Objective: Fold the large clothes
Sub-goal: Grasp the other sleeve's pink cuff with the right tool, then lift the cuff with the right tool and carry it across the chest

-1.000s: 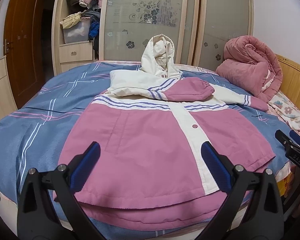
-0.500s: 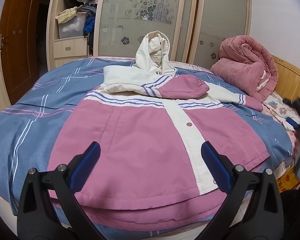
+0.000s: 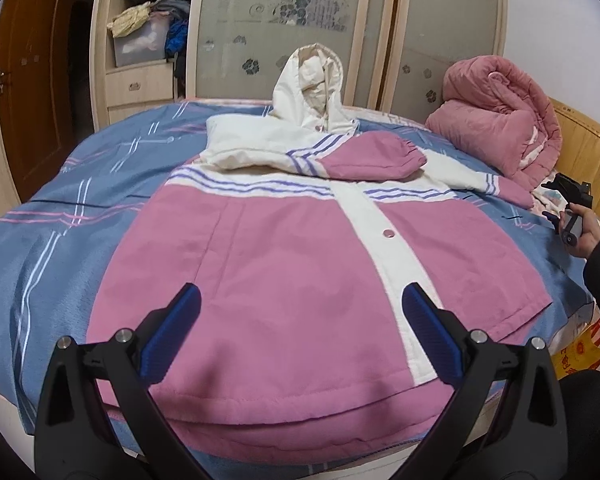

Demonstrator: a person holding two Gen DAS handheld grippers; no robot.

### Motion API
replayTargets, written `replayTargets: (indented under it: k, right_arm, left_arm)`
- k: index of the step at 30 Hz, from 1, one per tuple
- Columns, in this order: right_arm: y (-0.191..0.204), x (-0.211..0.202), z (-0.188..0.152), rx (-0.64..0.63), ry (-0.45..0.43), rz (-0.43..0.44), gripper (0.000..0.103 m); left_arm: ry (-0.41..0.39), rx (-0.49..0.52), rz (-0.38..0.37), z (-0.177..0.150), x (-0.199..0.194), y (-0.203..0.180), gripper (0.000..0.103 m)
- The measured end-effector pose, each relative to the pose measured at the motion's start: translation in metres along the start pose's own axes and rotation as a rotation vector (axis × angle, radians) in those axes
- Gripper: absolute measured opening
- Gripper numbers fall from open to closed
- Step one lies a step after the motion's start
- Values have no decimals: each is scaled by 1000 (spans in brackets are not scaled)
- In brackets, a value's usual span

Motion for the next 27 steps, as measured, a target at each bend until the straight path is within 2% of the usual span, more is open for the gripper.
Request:
replayTargets:
  k: [2, 5, 10, 12, 13, 14, 16, 18, 21, 23, 25, 27]
  right_arm:
    - [-4, 15, 5, -11, 11, -27, 59]
    - [-9, 38, 10, -6, 10, -67, 54]
    - [-26, 68, 15, 28, 6, -165, 54]
    - [-28, 74, 15, 16, -4, -197, 47]
    - [-29, 77, 16, 2, -4, -212, 35]
    - [-26, 79, 16, -20, 0, -221, 17]
    - [-15, 74, 19, -66, -24, -246, 8]
    - [4, 64, 25, -112, -67, -259, 7]
    - [90, 34, 38, -380, -197, -313, 6]
    - [159, 15, 35, -553, -286, -298, 6]
    - [233, -3, 18, -731, -368, -270, 6]
    - [308, -14, -15, -923, -431, -227, 6]
  left_arm:
    - [15, -8, 6, 0, 7, 2, 101]
    - [27, -8, 16, 1, 18, 4, 101]
    - [58, -19, 20, 1, 34, 3, 101]
    - [64, -22, 15, 2, 38, 0, 101]
    - [65, -20, 12, 2, 39, -1, 101]
    - [66, -17, 7, 2, 39, -3, 101]
    - [66, -13, 2, 2, 39, -4, 101]
    - [67, -11, -1, 2, 38, -3, 101]
    - [58, -25, -2, 3, 35, -1, 101]
    - [51, -33, -4, 5, 32, 1, 101]
    - [43, -40, -9, 6, 28, 3, 101]
    - [33, -37, -12, 8, 24, 2, 101]
Point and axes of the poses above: each gripper's, at about its wrist camera, not at the fingertips, and x roughly the way its jaws point, y to its left, z to its top, the point moved 6 cm from there along x, roughly the way its jaws point, and after that the axes turned 12 degrees about -x, right-handed, at the moved point
